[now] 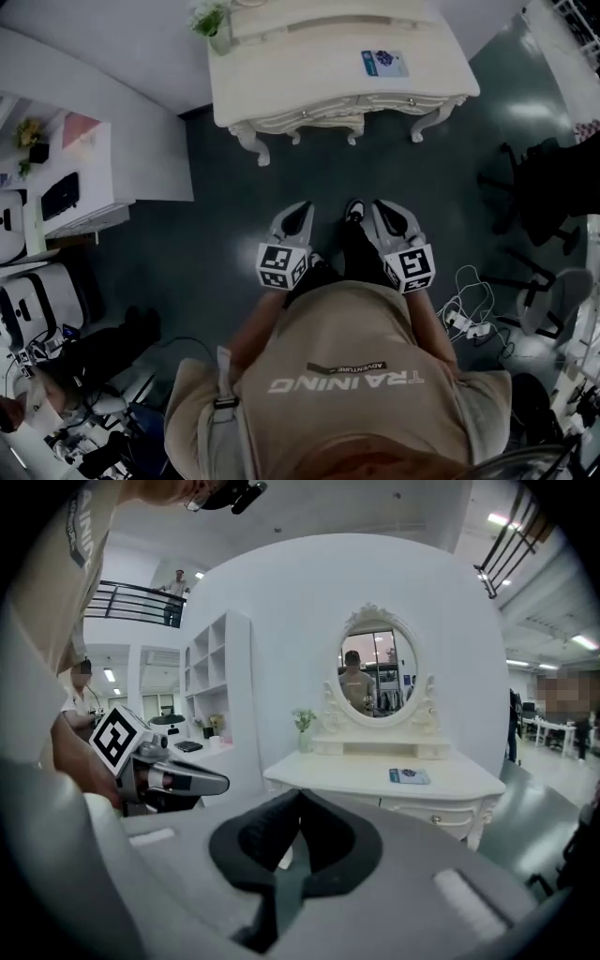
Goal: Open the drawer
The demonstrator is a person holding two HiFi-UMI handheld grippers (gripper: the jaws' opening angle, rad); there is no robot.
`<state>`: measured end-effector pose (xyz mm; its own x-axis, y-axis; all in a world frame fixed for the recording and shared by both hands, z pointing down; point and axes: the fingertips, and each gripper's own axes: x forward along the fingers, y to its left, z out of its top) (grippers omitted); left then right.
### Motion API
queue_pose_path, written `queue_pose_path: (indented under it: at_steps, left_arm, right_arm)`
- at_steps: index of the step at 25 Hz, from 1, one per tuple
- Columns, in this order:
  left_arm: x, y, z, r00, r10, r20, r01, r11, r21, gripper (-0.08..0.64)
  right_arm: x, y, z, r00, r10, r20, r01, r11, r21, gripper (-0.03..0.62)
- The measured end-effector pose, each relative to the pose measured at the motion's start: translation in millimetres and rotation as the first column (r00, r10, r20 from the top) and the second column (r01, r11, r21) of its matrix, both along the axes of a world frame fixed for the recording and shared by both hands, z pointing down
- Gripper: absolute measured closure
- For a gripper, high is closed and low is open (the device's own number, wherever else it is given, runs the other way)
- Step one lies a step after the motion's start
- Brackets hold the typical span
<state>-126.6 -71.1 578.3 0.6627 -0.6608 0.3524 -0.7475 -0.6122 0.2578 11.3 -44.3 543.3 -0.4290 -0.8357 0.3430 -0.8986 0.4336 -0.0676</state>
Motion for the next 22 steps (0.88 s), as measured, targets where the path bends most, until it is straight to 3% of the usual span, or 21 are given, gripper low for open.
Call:
queue_pose_path:
  at_steps: [4,7,10,15,22]
  left_arm:
    - [21,-41,-9,0.998,-0.002,0.069,0.001,1.0,0.022,0.552]
    - [49,-76,-19,0.996,-0.033,0.079,0.031,0.999,0.02,0.552]
    - [66,-122,-23,0.992,-0.08,0.093,0.079,0.997,0.022,0.552]
    - [84,-170,-10,0.981,-0.153,0.115,0.156,0.988,-0.012,0.552]
    - [89,-219,14,0.972,-0.19,0.139,0.2,0.978,-0.065,0.552]
  right_arm:
    - [13,-50,4,0.998,-0.065,0.015,0.065,0.998,0.023,0.589]
    - [48,-100,-9,0.993,-0.114,-0.032,0.116,0.991,0.066,0.589]
    - [78,-154,-14,0.99,-0.141,-0.023,0.142,0.986,0.09,0.589]
    - [102,-204,2,0.984,-0.178,0.02,0.177,0.982,0.061,0.589]
    - [104,-240,33,0.973,-0.229,0.036,0.23,0.973,-0.019,0.589]
